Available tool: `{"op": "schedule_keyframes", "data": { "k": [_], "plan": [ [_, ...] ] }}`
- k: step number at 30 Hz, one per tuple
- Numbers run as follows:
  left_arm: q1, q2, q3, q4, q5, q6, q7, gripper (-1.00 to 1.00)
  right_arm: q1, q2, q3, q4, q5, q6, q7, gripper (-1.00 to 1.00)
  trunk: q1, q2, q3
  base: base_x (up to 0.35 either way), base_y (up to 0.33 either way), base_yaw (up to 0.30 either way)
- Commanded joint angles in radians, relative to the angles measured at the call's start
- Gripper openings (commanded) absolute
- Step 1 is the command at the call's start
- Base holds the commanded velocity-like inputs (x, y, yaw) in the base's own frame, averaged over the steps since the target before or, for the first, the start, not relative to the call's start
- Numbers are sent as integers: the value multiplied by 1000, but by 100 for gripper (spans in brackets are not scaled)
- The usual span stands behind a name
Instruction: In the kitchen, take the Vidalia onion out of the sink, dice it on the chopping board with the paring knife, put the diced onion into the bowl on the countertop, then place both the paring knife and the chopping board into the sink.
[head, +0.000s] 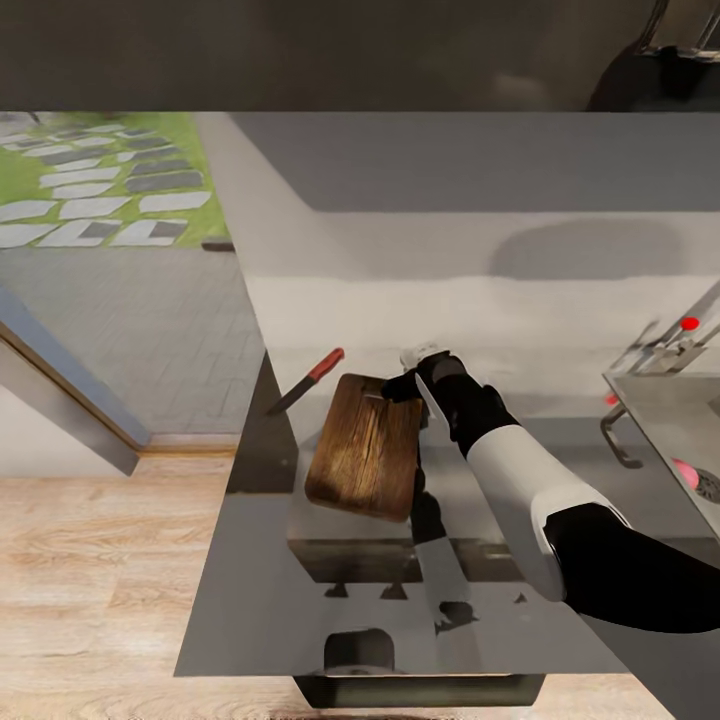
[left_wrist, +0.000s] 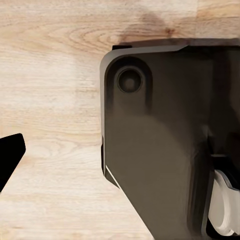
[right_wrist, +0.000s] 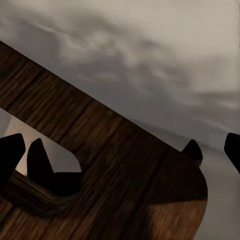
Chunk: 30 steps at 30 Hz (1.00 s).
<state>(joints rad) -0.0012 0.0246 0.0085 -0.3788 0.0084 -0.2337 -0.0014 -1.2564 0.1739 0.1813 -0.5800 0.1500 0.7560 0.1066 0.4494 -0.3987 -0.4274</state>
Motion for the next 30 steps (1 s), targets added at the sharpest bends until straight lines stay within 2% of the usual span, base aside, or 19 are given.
{"op": "schedule_keyframes", "data": {
  "k": [1, 15, 23, 30],
  "plan": [
    [0, 0, 1, 0, 1, -3, 0, 100, 0, 0, 1, 16, -3, 5, 11, 100, 1, -1, -3, 0, 0, 0],
    [0, -2, 1, 1, 1, -3, 0, 100, 1, -5, 1, 16, 0, 3, 10, 100, 1, -1, -17, 0, 0, 0],
    [0, -2, 1, 1, 1, -3, 0, 100, 2, -4, 1, 16, 41, 3, 10, 100, 1, -1, -18, 0, 0, 0],
    [0, -2, 1, 1, 1, -3, 0, 100, 2, -4, 1, 16, 49, 4, 10, 100, 1, -1, -18, 0, 0, 0]
  ]
}}
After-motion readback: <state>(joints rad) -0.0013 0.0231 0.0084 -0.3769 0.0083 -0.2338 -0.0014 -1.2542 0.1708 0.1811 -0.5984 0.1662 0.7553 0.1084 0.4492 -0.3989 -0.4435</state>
